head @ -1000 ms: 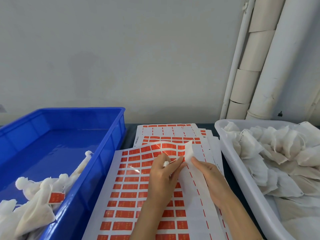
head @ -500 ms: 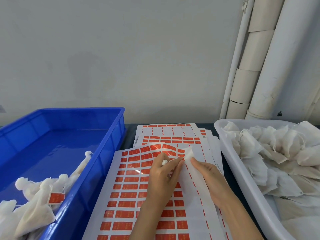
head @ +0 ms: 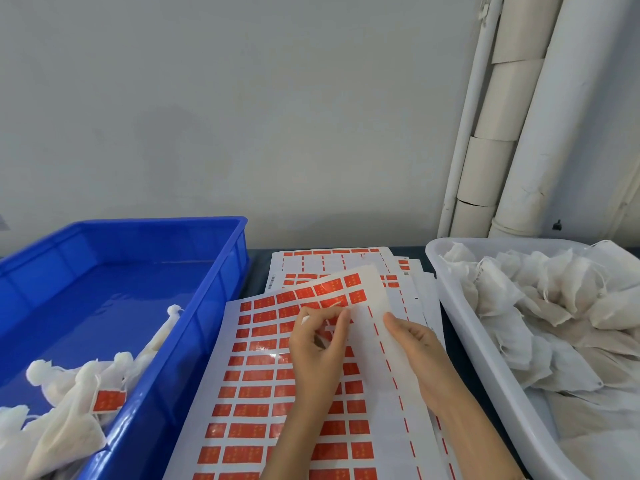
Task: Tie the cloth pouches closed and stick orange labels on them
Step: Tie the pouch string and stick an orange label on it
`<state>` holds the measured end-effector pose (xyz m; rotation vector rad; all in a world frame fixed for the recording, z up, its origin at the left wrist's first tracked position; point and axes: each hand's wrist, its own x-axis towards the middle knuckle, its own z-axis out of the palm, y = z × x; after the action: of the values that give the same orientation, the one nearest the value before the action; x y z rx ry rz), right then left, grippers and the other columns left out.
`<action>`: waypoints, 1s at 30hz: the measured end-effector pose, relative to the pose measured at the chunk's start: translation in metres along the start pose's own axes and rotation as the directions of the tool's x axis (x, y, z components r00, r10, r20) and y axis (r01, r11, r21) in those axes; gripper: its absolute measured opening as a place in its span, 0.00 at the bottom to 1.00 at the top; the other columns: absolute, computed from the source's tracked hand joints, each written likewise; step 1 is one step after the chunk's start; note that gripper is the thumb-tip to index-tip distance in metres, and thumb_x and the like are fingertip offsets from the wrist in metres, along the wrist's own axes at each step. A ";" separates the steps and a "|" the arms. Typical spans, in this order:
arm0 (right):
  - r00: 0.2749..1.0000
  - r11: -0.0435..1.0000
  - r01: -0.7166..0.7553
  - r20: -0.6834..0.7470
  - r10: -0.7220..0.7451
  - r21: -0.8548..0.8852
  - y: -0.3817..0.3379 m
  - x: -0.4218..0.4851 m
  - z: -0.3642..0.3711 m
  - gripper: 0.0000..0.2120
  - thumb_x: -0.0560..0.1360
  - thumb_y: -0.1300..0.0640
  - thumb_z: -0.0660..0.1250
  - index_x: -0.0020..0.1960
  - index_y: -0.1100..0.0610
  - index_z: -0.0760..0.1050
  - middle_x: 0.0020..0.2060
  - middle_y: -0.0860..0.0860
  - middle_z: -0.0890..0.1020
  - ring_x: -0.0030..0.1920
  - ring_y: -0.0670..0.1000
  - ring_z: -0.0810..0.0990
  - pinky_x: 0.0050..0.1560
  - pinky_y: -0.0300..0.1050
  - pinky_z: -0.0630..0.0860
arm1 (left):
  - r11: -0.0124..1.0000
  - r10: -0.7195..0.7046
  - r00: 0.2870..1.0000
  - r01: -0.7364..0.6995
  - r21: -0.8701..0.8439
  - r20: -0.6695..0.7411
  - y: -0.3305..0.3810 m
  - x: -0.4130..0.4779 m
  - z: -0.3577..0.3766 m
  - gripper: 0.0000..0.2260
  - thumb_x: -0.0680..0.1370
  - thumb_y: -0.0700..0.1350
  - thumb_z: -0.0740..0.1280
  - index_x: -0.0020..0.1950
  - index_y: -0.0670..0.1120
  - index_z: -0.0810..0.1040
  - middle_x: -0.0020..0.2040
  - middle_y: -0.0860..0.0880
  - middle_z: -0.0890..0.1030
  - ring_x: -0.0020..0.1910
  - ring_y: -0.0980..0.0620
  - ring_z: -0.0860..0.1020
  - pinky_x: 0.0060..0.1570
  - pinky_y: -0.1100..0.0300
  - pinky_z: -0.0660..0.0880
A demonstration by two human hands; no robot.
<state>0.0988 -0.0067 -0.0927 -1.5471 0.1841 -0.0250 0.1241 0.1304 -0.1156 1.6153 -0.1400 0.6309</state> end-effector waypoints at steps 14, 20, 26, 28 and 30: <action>0.916 0.930 0.099 -0.333 -0.224 -0.354 0.021 0.014 -0.001 0.15 0.76 0.54 0.68 0.61 0.47 0.71 0.57 0.45 0.78 0.50 0.45 0.79 0.49 0.41 0.76 | 0.989 -0.146 0.989 0.146 -0.026 0.017 0.004 0.005 -0.005 0.08 0.71 0.56 0.69 0.45 0.53 0.81 0.41 0.55 0.80 0.40 0.55 0.76 0.36 0.69 0.73; 0.902 0.867 0.405 -0.027 -0.431 -0.292 0.017 0.004 0.012 0.16 0.70 0.46 0.70 0.58 0.40 0.76 0.55 0.33 0.79 0.56 0.41 0.78 0.56 0.37 0.76 | 0.990 -0.141 0.967 0.140 0.017 0.212 0.003 0.001 -0.004 0.01 0.73 0.48 0.72 0.41 0.53 0.82 0.38 0.55 0.80 0.39 0.55 0.75 0.34 0.70 0.71; 0.887 0.868 0.397 -0.118 -0.447 -0.299 0.019 0.010 0.006 0.08 0.72 0.55 0.73 0.49 0.46 0.81 0.44 0.39 0.84 0.47 0.39 0.82 0.49 0.35 0.78 | 0.990 -0.116 0.927 0.135 -0.029 0.357 0.004 0.000 -0.006 0.08 0.76 0.53 0.64 0.48 0.55 0.82 0.45 0.55 0.82 0.47 0.53 0.79 0.44 0.67 0.75; 0.896 0.892 0.362 -0.163 -0.413 -0.270 0.018 0.013 0.001 0.08 0.72 0.54 0.73 0.48 0.44 0.80 0.42 0.36 0.84 0.46 0.36 0.81 0.45 0.30 0.78 | 0.979 -0.143 0.901 0.189 -0.076 0.410 0.006 0.001 -0.007 0.10 0.80 0.51 0.59 0.55 0.56 0.79 0.53 0.62 0.80 0.56 0.61 0.77 0.52 0.69 0.74; 0.921 0.934 0.318 -0.182 -0.344 -0.161 0.016 0.014 -0.002 0.07 0.71 0.52 0.73 0.49 0.44 0.80 0.41 0.34 0.83 0.46 0.34 0.81 0.39 0.27 0.76 | 0.969 -0.164 0.887 0.226 -0.097 0.431 0.007 0.003 -0.007 0.11 0.83 0.47 0.55 0.58 0.57 0.75 0.58 0.65 0.77 0.62 0.62 0.74 0.60 0.66 0.72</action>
<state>0.1104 -0.0103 -0.1102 -1.6895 0.0863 -0.4530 0.1214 0.1363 -0.1076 1.5793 -0.3279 0.1039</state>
